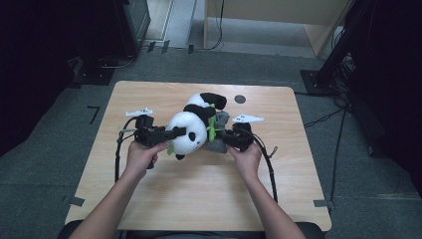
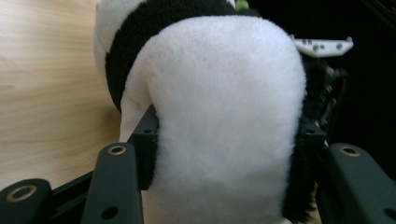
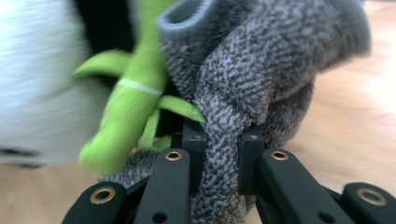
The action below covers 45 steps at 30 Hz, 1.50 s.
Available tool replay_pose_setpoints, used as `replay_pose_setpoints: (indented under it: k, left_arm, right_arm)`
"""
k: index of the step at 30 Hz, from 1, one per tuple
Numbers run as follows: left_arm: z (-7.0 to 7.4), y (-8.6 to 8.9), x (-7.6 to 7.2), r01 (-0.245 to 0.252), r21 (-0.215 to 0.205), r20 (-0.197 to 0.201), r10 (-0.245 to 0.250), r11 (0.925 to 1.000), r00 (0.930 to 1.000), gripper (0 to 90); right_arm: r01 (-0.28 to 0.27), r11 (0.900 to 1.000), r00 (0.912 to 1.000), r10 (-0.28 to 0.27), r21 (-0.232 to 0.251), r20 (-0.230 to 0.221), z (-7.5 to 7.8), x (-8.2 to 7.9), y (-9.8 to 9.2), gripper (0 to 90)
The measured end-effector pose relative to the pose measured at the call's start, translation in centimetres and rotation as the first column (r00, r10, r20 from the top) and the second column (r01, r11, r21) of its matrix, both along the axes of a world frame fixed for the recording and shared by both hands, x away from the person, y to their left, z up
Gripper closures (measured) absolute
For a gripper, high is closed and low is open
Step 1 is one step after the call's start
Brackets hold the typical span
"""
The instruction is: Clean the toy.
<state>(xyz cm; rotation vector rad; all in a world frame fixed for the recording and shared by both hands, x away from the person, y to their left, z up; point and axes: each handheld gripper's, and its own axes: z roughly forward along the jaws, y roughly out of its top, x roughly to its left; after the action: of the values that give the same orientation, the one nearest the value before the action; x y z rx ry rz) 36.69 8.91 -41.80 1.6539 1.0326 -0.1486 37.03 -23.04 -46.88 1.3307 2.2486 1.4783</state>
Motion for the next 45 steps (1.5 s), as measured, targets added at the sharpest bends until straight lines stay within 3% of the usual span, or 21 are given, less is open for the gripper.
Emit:
replay_pose_setpoints:
  k: [3,7,9,11,13,15,19,23,29,33,37,40,43,45]
  left_arm:
    - [-0.1,0.8,0.3,-0.030,-0.006,-0.011,0.030,0.9995,0.9995,44.3]
    - [-0.4,1.3,0.5,-0.064,-0.002,-0.009,0.064,0.9979,0.9979,45.5]
    - [-0.3,1.4,0.5,-0.095,0.007,0.009,0.095,0.9955,0.9955,46.1]
    - [-0.4,1.7,0.6,-0.110,0.000,0.016,0.110,0.9940,0.9938,46.1]
    - [-0.5,1.9,0.8,-0.116,-0.012,0.012,0.116,0.9932,0.9932,46.1]
    - [-0.4,2.0,0.8,-0.123,0.005,0.030,0.123,0.9923,0.9919,45.9]
    - [-0.4,2.4,1.0,-0.155,0.032,0.075,0.152,0.9874,0.9855,45.8]
    - [-0.7,3.0,1.4,-0.181,0.061,0.103,0.174,0.9816,0.9793,45.5]
    - [-1.2,4.0,2.3,-0.230,0.057,0.105,0.223,0.9715,0.9691,45.2]
    - [-1.6,4.6,2.8,-0.249,0.051,0.115,0.242,0.9672,0.9635,45.2]
    - [-1.9,5.1,3.6,-0.273,0.076,0.123,0.263,0.9590,0.9571,45.1]
    - [-2.0,5.7,4.0,-0.294,0.060,0.131,0.285,0.9537,0.9496,45.1]
    - [-2.6,6.2,4.2,-0.303,0.069,0.135,0.292,0.9504,0.9468,45.0]
    - [-3.1,6.6,4.4,-0.311,0.038,0.117,0.305,0.9495,0.9451,44.8]
  right_arm:
    - [-0.051,0.998,0.9977,0.052,0.032,-0.044,-0.4,-0.3,0.8,80.2]
    - [-0.055,0.998,0.9984,0.055,0.013,-0.013,0.1,-0.7,1.1,80.1]
    - [-0.055,0.997,0.9983,0.056,0.056,-0.013,0.5,-0.7,0.6,80.1]
    - [-0.078,0.994,0.9967,0.080,0.070,-0.017,0.9,-0.9,0.4,80.1]
    - [-0.105,0.993,0.9944,0.105,0.053,0.000,1.3,-1.3,0.8,80.0]
    - [-0.111,0.994,0.9935,0.110,0.007,0.029,1.8,-1.6,1.0,79.6]
    - [-0.076,0.995,0.9934,0.081,-0.061,0.081,2.3,-1.6,0.3,79.4]
    - [-0.035,0.998,0.9950,0.040,-0.052,0.092,2.3,-1.3,-1.1,79.0]
    - [0.027,0.999,0.9922,-0.023,-0.031,0.122,2.6,-0.9,-3.3,78.5]
    - [0.066,0.997,0.9902,-0.060,-0.045,0.127,2.7,-0.7,-4.6,78.4]
    - [0.103,0.994,0.9860,-0.096,-0.041,0.136,2.9,-0.5,-6.0,78.4]
    - [0.130,0.990,0.9825,-0.122,-0.053,0.141,2.9,-0.4,-7.0,78.3]
    - [0.152,0.986,0.9812,-0.141,-0.075,0.132,2.6,-0.2,-7.7,78.2]
    - [0.162,0.982,0.9809,-0.149,-0.099,0.125,2.2,0.0,-8.1,78.2]
